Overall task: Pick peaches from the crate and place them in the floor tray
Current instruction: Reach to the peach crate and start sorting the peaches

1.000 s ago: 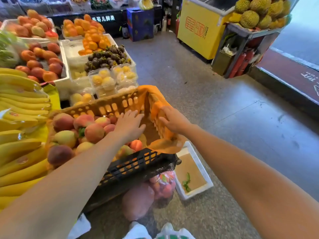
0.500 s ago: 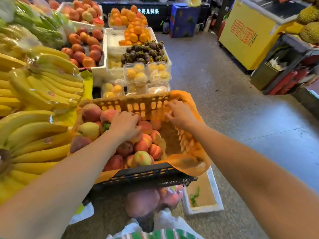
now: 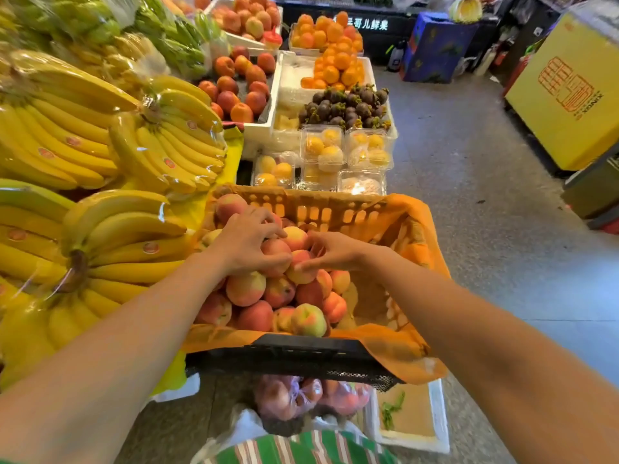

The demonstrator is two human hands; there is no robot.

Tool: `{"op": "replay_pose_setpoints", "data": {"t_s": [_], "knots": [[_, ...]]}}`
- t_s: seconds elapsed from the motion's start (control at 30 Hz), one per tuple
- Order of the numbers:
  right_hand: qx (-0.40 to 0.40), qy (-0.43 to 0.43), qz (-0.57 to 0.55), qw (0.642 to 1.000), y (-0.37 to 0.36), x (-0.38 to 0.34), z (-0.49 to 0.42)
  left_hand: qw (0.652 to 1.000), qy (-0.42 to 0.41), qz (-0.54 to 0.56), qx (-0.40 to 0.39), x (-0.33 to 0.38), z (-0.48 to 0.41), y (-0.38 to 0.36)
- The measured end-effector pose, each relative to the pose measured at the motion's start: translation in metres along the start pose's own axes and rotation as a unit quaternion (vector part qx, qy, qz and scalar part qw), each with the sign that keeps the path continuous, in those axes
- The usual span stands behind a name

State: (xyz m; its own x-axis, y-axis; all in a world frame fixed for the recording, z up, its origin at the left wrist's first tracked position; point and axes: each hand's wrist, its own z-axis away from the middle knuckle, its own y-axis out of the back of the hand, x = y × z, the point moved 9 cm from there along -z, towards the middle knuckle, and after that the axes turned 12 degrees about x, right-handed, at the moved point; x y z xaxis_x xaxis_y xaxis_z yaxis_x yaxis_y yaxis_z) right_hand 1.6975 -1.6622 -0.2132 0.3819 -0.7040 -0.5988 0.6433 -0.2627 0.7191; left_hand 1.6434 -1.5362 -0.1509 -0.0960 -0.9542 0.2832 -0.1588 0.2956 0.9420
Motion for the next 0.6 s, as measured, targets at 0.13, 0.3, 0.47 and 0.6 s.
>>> {"op": "replay_pose_setpoints", "data": {"t_s": [0.13, 0.3, 0.47, 0.6], "knots": [[0.012, -0.02, 0.014, 1.0, -0.011, 0.0, 0.003, 0.992, -0.078, -0.049, -0.082, -0.001, 0.008, -0.009], [0.052, -0.036, -0.035, 0.997, -0.013, -0.001, 0.008, 0.986, -0.127, -0.06, -0.089, 0.004, -0.001, -0.011], [0.107, -0.075, -0.136, 0.982, -0.002, 0.009, 0.024, 0.99, -0.067, 0.099, -0.081, -0.003, -0.006, -0.002], [0.135, -0.121, -0.257, 0.949, 0.012, 0.018, 0.042, 0.967, 0.032, 0.233, -0.095, -0.006, -0.019, 0.002]]}}
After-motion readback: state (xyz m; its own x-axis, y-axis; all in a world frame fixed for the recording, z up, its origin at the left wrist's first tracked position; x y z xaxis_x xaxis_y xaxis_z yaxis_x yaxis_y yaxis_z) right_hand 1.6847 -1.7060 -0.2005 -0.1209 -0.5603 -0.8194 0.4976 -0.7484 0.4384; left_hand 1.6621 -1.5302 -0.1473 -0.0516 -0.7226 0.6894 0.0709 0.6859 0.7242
